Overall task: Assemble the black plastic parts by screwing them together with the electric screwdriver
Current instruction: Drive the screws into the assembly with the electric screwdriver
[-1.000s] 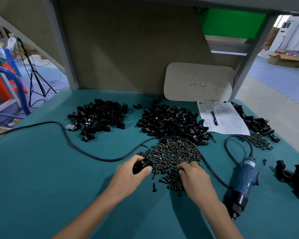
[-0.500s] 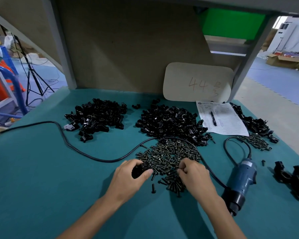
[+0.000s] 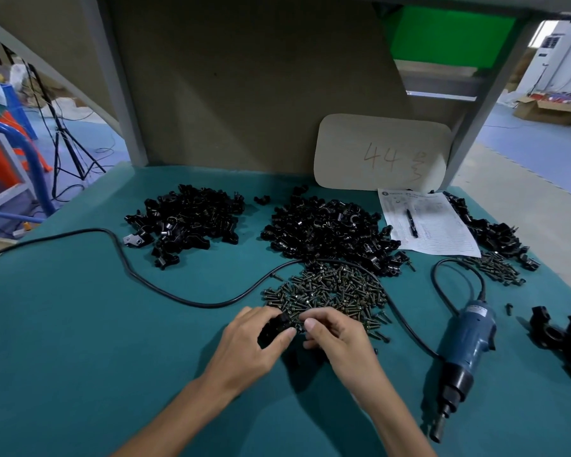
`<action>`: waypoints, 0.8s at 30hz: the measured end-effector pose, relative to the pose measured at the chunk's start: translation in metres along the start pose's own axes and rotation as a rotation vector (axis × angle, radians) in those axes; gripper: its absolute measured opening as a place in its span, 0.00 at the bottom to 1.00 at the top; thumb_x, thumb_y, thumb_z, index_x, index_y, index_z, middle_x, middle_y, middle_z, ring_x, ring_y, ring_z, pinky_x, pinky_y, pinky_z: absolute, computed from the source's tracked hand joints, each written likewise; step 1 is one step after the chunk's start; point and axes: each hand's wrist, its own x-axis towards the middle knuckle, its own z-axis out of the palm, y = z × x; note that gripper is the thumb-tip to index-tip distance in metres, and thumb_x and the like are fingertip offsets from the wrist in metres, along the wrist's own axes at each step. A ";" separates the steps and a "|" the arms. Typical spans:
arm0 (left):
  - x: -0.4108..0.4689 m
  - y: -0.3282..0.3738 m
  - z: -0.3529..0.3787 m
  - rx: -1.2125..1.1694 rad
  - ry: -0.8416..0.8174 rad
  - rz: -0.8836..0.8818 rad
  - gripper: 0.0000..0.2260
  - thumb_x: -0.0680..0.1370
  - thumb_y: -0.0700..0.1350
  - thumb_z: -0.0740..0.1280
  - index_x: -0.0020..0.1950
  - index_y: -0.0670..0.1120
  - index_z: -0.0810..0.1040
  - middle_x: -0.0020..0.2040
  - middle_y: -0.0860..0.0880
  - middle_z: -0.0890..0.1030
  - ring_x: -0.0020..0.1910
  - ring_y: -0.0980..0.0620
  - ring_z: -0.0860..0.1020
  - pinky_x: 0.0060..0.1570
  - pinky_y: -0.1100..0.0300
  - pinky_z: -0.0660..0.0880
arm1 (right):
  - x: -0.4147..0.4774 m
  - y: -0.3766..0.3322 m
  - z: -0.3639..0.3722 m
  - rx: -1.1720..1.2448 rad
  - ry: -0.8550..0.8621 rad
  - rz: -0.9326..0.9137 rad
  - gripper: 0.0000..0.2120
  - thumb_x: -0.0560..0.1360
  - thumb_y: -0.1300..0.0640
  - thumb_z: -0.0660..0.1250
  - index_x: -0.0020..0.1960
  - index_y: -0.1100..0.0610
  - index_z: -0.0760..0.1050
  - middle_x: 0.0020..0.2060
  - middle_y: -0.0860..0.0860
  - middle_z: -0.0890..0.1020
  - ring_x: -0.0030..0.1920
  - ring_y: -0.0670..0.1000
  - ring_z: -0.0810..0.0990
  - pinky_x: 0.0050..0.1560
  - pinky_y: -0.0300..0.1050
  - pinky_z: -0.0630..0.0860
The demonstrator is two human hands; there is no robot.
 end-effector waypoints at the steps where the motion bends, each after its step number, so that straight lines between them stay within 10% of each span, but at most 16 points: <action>1: 0.000 0.000 0.000 0.001 -0.009 0.002 0.13 0.77 0.63 0.65 0.52 0.56 0.79 0.46 0.62 0.79 0.49 0.58 0.75 0.48 0.66 0.70 | 0.000 -0.001 0.001 -0.008 -0.018 -0.007 0.08 0.82 0.62 0.68 0.52 0.52 0.84 0.45 0.48 0.86 0.45 0.48 0.85 0.46 0.42 0.81; 19: 0.028 -0.008 0.007 0.236 -0.124 0.148 0.19 0.81 0.62 0.58 0.62 0.51 0.75 0.55 0.59 0.74 0.53 0.58 0.68 0.53 0.64 0.67 | 0.031 -0.008 -0.005 -0.214 -0.004 0.060 0.04 0.80 0.54 0.71 0.48 0.52 0.83 0.40 0.49 0.86 0.38 0.49 0.85 0.45 0.48 0.83; 24: 0.036 -0.016 0.009 0.334 -0.142 0.221 0.17 0.82 0.59 0.61 0.63 0.50 0.75 0.55 0.54 0.77 0.52 0.54 0.70 0.55 0.61 0.70 | 0.042 -0.011 -0.002 -0.571 0.005 -0.042 0.12 0.82 0.46 0.67 0.42 0.50 0.77 0.30 0.44 0.77 0.29 0.38 0.74 0.31 0.34 0.69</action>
